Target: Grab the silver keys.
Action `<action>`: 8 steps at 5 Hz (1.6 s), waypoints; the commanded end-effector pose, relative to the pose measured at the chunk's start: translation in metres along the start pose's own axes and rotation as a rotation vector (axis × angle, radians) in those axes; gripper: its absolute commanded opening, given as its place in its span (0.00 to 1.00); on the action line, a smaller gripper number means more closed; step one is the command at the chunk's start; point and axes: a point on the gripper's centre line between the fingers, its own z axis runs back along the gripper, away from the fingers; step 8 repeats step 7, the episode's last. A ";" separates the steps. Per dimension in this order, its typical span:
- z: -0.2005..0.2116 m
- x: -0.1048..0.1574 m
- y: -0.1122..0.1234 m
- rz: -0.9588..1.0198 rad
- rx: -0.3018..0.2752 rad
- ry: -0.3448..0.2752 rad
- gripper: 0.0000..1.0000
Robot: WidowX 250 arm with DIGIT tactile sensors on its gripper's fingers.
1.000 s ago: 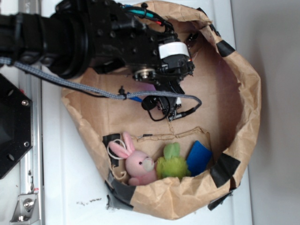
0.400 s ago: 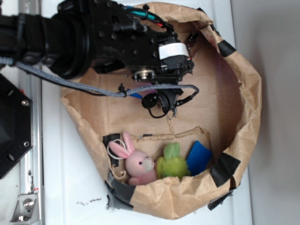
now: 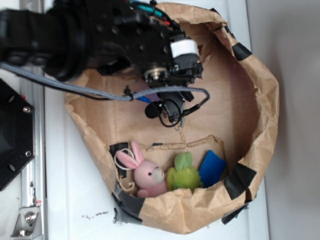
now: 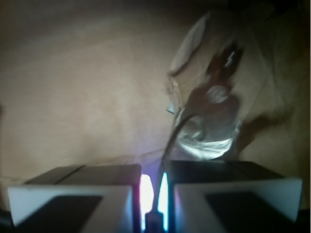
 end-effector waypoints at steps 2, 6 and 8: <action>0.119 -0.009 -0.028 -0.056 -0.299 0.062 0.00; 0.092 0.007 -0.028 0.031 -0.180 0.044 0.00; 0.088 0.007 -0.028 0.041 -0.159 0.016 0.00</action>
